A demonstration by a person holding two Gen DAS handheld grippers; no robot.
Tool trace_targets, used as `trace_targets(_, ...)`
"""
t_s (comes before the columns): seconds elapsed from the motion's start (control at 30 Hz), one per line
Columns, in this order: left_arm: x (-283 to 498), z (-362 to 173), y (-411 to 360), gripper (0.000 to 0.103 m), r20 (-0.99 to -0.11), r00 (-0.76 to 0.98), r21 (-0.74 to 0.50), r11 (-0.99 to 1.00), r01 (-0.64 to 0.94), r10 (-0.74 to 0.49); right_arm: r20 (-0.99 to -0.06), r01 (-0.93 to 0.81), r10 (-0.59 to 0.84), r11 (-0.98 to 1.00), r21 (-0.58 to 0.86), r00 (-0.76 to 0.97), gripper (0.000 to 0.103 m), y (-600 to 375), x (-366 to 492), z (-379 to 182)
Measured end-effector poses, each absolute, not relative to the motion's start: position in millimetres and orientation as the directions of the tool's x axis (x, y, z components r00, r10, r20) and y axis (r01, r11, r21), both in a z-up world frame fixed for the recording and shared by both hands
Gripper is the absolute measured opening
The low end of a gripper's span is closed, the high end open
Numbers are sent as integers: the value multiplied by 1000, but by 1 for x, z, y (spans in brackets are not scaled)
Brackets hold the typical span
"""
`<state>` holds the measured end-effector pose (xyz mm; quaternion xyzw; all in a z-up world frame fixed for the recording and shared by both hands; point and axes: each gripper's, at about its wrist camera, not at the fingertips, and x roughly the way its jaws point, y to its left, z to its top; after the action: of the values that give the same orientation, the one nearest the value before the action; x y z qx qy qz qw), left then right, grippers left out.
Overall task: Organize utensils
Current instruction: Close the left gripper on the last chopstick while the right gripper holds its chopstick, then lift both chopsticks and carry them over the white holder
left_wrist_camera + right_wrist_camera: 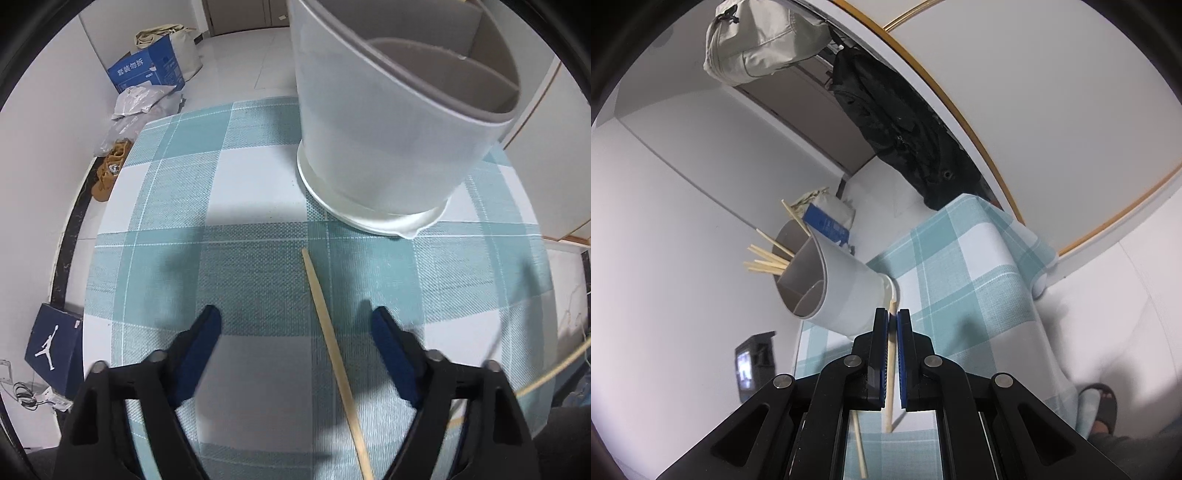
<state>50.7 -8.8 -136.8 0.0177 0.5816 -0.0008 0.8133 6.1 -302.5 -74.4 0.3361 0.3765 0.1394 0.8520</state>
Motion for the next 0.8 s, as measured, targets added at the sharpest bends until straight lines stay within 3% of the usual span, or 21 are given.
trace_targets(0.17,51,-138,-12,51,-950,312,0,1000,21,-7,-533,14,510,714,700,675,4,-306,6,-75)
trace_targets(0.33,48,-135,-28,11,-951,309,-15,998,63,-34,-528,5,516,712,702,675,4,-306,7,-74)
trace_targets(0.4,48,-134,-34,2,-951,306,-16,997,79,-39,-527,3,518,711,703,674,4,-305,7,-74)
trace_targets(0.57,44,-133,-44,1,-947,300,-78,987,144,-118,-534,12,511,715,699,673,4,-307,6,-74)
trace_targets(0.8,35,-129,-49,1,-939,321,-41,969,243,-120,-545,26,502,719,694,671,4,-310,5,-76)
